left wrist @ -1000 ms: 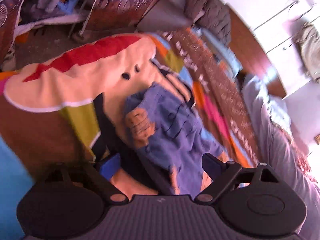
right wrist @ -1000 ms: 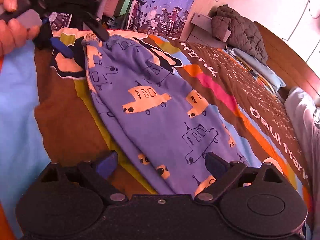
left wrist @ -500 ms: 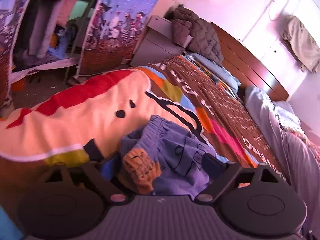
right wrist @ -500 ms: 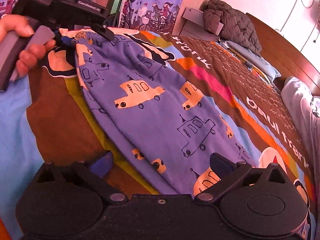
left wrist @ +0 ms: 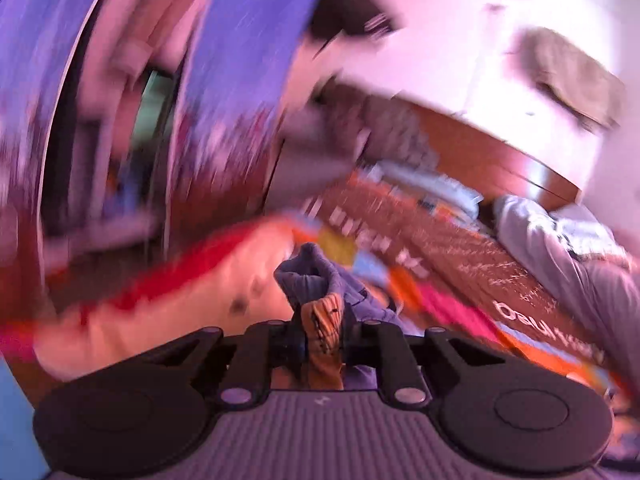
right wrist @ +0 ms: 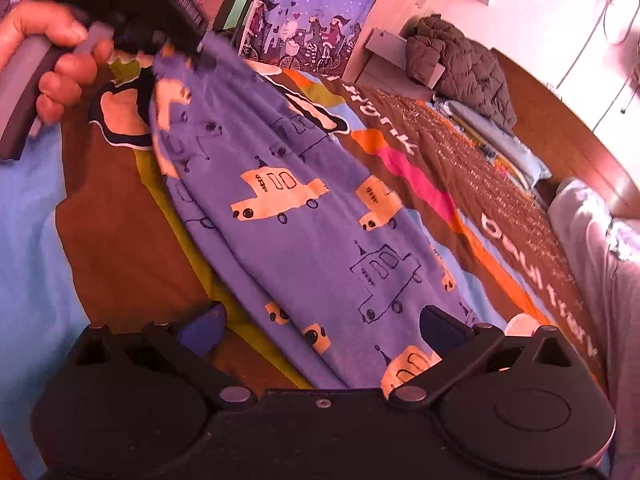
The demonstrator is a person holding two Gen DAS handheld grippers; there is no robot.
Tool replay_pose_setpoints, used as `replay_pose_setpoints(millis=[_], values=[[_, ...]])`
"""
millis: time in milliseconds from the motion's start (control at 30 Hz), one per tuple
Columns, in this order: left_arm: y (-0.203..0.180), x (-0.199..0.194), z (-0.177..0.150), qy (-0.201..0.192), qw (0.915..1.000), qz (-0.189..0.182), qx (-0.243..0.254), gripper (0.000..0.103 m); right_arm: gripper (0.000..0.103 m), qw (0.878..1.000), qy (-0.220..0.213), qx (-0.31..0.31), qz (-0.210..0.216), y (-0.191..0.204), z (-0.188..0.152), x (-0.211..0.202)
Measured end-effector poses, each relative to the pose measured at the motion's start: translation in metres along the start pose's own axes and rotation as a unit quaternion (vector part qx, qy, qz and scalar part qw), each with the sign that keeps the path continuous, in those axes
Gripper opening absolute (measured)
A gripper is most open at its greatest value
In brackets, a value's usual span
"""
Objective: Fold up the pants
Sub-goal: 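Carry the cuff with the left gripper over the folded pants and lower it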
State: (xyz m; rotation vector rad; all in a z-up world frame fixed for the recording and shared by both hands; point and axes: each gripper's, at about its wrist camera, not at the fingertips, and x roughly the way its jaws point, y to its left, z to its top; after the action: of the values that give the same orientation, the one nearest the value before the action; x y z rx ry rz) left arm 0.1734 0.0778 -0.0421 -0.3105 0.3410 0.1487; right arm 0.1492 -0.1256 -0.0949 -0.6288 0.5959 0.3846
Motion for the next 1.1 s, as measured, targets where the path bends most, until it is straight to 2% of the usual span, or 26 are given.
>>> replay_pose_setpoints(millis=[67,133,233,333,433,500,567,600,633,667,700,767,900,1000,1033,1100], values=[[-0.010,-0.008,-0.001,-0.011,0.9997,0.005,0.022,0.016,0.102,1.000,-0.006,-0.016,-0.013,0.005,0.000,-0.002],[-0.008,0.000,-0.002,0.014,0.9993,0.029,0.019,0.016,0.102,0.999,-0.011,-0.034,-0.027,0.010,0.000,-0.003],[0.016,0.025,-0.004,0.088,0.9925,0.072,-0.044,0.016,0.102,0.998,-0.019,-0.052,-0.042,0.016,-0.001,-0.005],[0.030,0.030,-0.005,0.108,0.9884,0.069,-0.081,0.017,0.098,0.998,-0.031,-0.039,-0.043,0.007,0.003,-0.011],[0.024,0.029,-0.008,0.104,0.9904,0.070,-0.058,0.017,0.102,0.995,-0.058,0.056,-0.063,-0.024,0.011,-0.022],[0.026,0.032,-0.010,0.110,0.9895,0.074,-0.057,0.018,0.102,0.984,-0.052,0.162,-0.062,-0.054,0.016,-0.016],[0.030,0.032,-0.010,0.116,0.9880,0.071,-0.073,0.019,0.102,0.968,-0.027,0.245,-0.054,-0.074,0.014,0.002],[0.032,0.033,-0.010,0.117,0.9873,0.068,-0.083,0.019,0.101,0.962,0.017,0.267,-0.049,-0.079,0.012,0.018],[0.035,0.034,-0.010,0.118,0.9865,0.065,-0.093,0.019,0.096,0.960,0.073,0.268,-0.045,-0.081,0.011,0.033],[0.036,0.034,-0.010,0.118,0.9863,0.064,-0.096,0.020,0.096,0.955,0.133,0.261,-0.036,-0.081,0.006,0.048],[0.035,0.035,-0.010,0.118,0.9863,0.064,-0.096,0.020,0.097,0.952,0.126,0.278,-0.027,-0.084,0.000,0.045],[0.034,0.034,-0.010,0.117,0.9868,0.067,-0.090,0.021,0.097,0.943,0.140,0.303,-0.009,-0.095,-0.011,0.036],[0.035,0.034,-0.010,0.113,0.9875,0.070,-0.085,0.040,0.097,0.934,0.137,0.328,0.036,-0.109,-0.029,0.013],[0.032,0.028,-0.008,0.100,0.9887,0.073,-0.084,0.051,0.097,0.943,0.073,0.325,0.011,-0.106,-0.023,-0.014],[0.030,0.024,-0.006,0.093,0.9896,0.075,-0.081,0.054,0.097,0.946,0.060,0.317,0.013,-0.104,-0.020,-0.017],[0.025,0.009,0.000,0.076,0.9919,0.073,-0.072,0.069,0.095,0.959,0.051,0.278,0.034,-0.093,-0.011,-0.014]])
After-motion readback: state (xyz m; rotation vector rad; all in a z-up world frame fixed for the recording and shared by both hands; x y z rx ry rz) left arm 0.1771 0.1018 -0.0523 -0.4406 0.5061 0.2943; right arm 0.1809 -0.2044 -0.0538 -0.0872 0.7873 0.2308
